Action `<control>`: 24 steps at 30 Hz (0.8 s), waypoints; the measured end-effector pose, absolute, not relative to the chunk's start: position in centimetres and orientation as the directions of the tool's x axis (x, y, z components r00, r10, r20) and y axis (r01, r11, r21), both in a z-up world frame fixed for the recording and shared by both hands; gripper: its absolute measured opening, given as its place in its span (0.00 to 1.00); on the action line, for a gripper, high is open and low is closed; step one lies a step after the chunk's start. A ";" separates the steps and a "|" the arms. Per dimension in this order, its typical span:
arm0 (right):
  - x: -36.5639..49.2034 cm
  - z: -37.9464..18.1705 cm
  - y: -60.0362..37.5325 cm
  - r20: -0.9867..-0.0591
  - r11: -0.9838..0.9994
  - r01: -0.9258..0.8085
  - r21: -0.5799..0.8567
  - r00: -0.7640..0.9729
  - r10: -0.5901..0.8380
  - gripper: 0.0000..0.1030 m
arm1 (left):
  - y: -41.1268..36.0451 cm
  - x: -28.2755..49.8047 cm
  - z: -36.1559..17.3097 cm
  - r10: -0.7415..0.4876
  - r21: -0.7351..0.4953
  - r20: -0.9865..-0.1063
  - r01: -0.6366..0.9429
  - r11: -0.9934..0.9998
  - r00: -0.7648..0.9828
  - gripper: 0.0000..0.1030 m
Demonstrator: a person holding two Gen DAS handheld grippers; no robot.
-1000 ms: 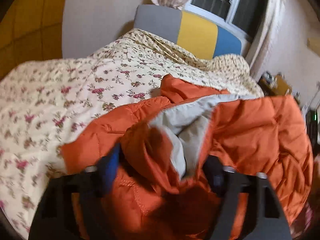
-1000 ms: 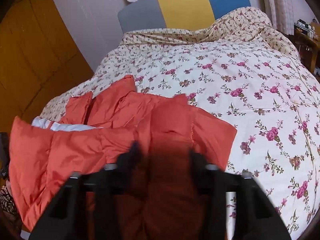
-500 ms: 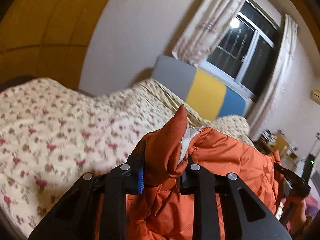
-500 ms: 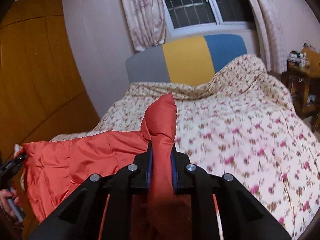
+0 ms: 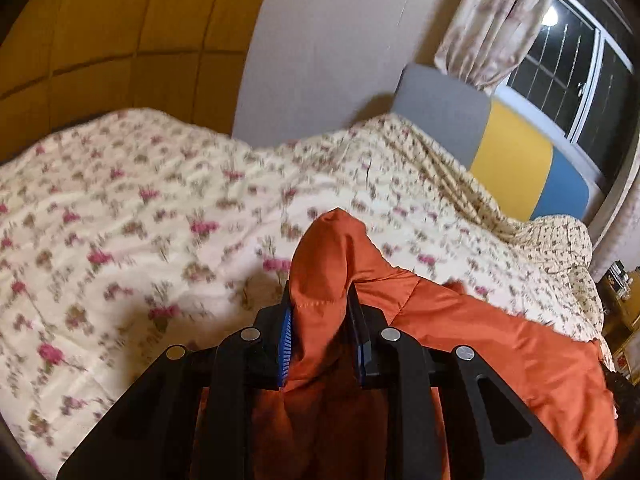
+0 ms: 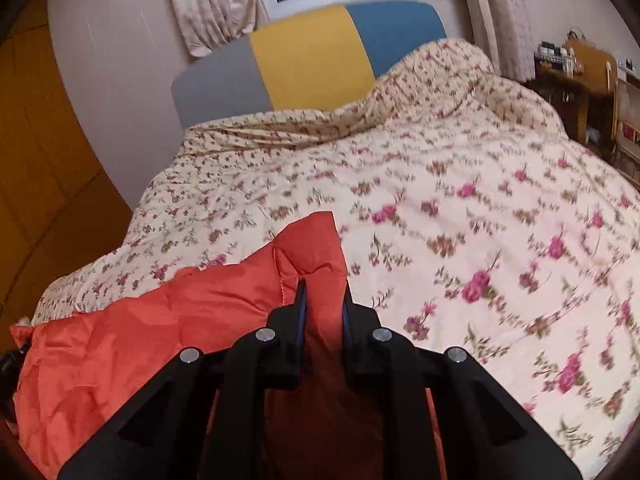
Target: Fold large clothes
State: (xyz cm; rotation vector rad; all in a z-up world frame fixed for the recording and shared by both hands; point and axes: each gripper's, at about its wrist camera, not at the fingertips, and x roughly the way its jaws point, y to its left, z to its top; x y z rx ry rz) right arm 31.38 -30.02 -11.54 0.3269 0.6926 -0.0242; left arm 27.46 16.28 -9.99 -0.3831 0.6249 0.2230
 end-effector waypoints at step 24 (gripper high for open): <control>35.3 -16.2 -28.9 -0.755 0.964 0.216 0.155 0.655 -0.025 0.35 | 13.7 23.7 -8.9 0.130 -0.275 -0.587 -0.347 0.897 0.799 0.78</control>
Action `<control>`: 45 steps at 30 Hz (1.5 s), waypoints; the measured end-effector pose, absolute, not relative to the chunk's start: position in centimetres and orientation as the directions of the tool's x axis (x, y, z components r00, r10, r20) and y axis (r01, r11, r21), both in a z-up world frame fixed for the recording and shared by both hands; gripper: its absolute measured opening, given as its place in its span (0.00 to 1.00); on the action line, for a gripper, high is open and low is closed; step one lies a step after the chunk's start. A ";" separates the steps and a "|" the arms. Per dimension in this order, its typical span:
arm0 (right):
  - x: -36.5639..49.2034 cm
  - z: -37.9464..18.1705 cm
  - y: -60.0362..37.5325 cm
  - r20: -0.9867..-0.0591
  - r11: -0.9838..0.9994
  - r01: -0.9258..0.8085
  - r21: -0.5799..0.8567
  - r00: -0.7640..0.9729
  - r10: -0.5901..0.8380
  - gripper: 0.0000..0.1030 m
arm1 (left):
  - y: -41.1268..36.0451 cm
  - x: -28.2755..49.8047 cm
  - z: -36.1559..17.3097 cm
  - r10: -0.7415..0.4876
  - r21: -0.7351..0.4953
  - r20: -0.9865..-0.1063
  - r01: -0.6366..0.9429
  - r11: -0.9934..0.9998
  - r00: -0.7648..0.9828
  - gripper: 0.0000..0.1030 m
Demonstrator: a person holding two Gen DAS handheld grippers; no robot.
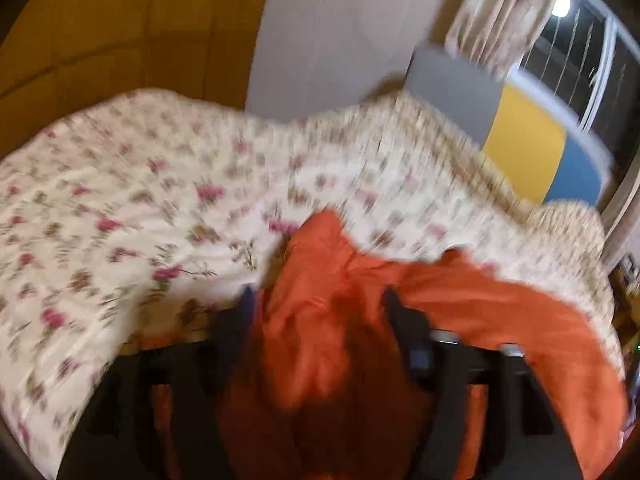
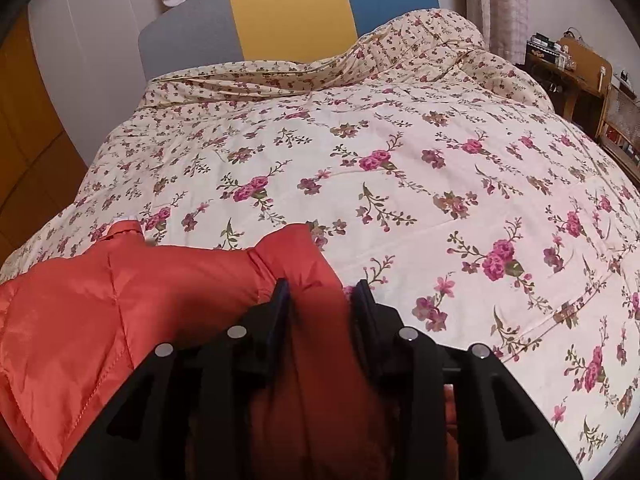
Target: Fold large clothes
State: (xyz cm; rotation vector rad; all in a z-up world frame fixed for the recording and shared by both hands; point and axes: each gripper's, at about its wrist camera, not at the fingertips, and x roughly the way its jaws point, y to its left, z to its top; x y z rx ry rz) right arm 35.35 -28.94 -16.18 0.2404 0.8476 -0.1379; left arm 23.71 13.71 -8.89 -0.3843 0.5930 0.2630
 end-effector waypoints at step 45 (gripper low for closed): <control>32.8 -13.7 -16.4 -0.655 0.972 -0.200 0.125 0.719 0.232 0.53 | 2.6 31.4 -13.3 -0.079 -0.158 -0.655 -0.034 0.987 0.751 0.83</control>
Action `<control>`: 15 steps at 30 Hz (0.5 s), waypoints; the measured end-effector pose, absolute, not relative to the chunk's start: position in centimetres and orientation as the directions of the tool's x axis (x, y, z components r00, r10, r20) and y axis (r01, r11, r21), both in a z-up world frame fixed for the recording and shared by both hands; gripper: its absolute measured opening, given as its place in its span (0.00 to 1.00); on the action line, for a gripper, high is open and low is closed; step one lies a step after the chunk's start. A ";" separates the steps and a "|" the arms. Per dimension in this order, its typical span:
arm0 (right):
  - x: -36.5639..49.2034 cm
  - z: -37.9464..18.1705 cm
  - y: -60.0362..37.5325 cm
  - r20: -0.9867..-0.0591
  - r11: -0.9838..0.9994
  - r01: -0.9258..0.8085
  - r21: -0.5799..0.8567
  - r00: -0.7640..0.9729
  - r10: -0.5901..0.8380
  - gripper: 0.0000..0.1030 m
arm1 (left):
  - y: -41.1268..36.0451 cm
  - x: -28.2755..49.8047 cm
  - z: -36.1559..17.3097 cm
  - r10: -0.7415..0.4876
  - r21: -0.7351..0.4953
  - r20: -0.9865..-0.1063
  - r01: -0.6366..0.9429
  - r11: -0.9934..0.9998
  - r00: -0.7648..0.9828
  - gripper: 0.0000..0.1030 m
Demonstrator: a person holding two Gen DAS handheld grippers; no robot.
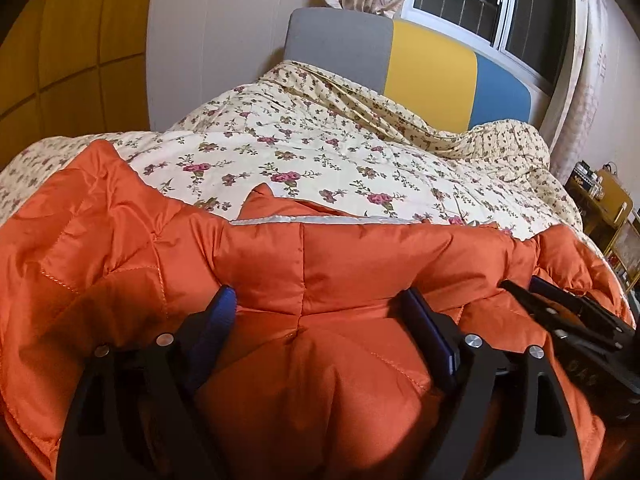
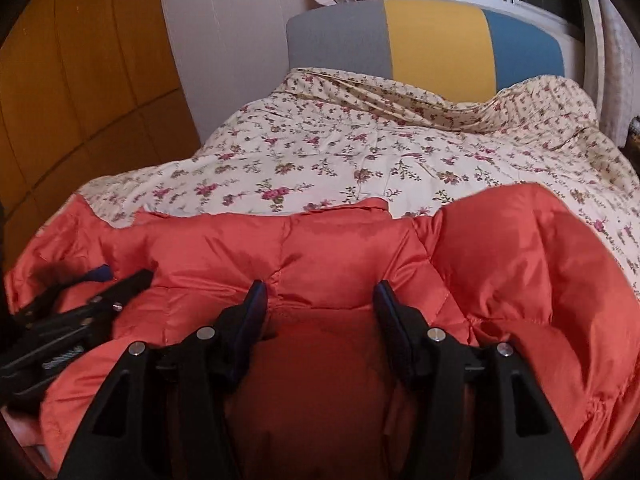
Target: Fold large clothes
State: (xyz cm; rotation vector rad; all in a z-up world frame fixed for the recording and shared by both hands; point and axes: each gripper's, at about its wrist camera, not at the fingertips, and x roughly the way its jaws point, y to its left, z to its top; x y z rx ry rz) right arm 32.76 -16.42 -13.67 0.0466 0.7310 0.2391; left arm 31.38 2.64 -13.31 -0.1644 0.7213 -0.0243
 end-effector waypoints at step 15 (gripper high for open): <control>32.2 -9.0 -22.4 -0.640 0.982 -0.132 0.138 0.745 0.190 0.76 | 7.6 30.2 -8.5 0.037 -0.086 -0.697 -0.135 0.987 0.716 0.95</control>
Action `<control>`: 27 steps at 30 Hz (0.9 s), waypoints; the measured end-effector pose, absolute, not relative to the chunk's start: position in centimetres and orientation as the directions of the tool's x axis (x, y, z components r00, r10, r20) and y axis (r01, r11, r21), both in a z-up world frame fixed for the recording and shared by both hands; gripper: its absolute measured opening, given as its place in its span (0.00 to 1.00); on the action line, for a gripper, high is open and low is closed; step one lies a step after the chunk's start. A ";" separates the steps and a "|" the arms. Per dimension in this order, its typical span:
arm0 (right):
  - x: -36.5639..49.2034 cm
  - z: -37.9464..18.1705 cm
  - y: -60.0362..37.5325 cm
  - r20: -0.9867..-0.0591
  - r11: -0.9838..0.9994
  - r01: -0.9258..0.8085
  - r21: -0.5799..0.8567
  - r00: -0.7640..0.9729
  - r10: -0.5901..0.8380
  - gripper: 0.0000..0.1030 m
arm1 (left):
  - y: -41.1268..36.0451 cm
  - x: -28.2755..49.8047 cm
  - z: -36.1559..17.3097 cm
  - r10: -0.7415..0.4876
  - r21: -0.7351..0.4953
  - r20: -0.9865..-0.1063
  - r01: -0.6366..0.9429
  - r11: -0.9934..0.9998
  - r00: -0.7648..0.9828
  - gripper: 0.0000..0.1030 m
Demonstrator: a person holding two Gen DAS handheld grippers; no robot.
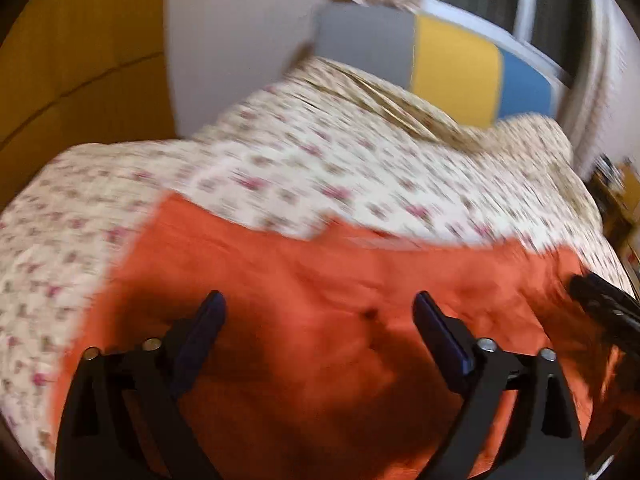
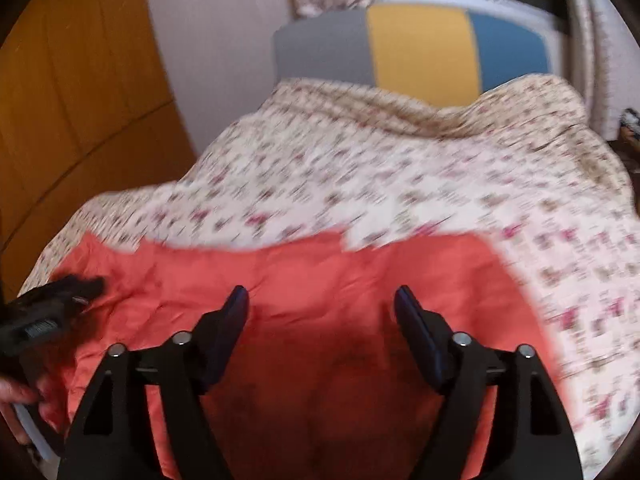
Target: Fold large clothes
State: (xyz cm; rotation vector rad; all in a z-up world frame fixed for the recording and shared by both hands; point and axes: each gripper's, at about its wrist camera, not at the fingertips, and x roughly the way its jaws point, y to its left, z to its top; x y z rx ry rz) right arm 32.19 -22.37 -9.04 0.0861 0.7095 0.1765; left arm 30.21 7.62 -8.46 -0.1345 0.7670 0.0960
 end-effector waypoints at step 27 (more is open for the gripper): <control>33.2 -13.2 -26.5 -0.732 0.995 0.089 0.050 0.681 -0.025 0.90 | 15.3 29.1 -12.9 0.015 -0.245 -0.722 -0.275 0.930 0.692 0.97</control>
